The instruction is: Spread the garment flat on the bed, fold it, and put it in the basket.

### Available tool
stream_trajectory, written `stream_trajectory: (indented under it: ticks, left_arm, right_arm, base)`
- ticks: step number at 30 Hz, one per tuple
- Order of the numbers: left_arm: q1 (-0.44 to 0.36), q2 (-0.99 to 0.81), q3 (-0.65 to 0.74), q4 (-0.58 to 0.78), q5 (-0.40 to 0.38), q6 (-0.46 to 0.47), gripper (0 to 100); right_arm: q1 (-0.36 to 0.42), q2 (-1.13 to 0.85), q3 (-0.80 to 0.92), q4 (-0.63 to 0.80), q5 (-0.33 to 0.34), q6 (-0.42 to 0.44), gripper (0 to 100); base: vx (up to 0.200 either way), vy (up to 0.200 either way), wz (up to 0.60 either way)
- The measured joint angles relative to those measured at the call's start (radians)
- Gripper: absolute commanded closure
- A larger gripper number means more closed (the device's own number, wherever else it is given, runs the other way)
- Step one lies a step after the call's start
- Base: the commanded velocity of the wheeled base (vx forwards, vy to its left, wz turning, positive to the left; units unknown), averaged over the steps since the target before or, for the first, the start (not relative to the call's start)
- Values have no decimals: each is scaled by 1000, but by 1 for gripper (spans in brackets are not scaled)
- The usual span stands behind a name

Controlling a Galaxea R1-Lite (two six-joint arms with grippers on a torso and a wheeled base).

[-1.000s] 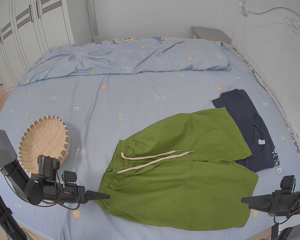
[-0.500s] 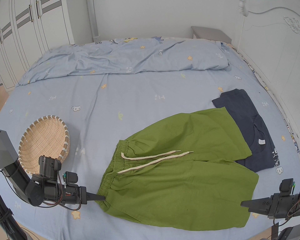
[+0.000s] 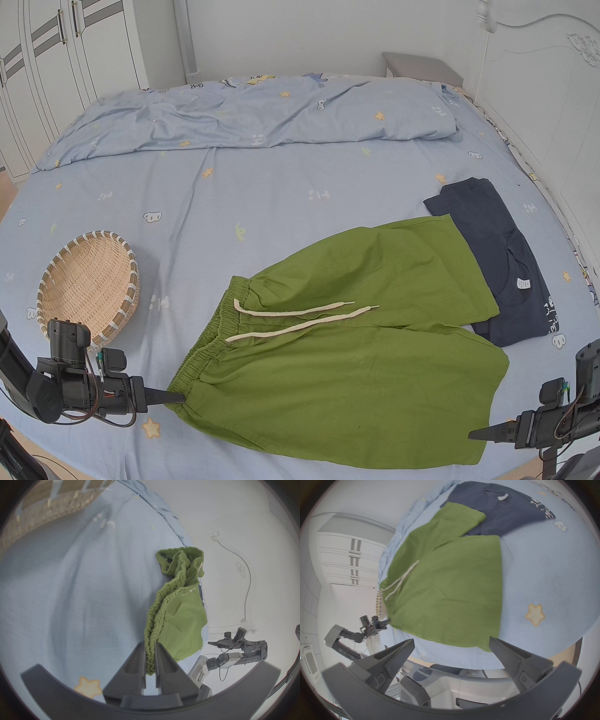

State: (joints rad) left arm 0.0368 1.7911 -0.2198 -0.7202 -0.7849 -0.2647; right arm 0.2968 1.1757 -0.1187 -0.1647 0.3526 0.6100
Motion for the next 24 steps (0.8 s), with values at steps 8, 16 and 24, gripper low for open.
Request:
stream_trajectory:
  ticks: [8,16,24]
  left_arm:
    - [23,-73,33,-4,0,-1,100]
    - [27,-94,30,-6,0,0,100]
    - [27,-102,25,-6,0,0,100]
  right_arm:
    - [-123,197,32,-43,51,-148,0]
    - [-166,362,62,-223,115,-186,0]
    - [-161,454,46,-232,149,-191,0]
  base:
    - [0,0,0]
    - [0,0,0]
    - [0,0,0]
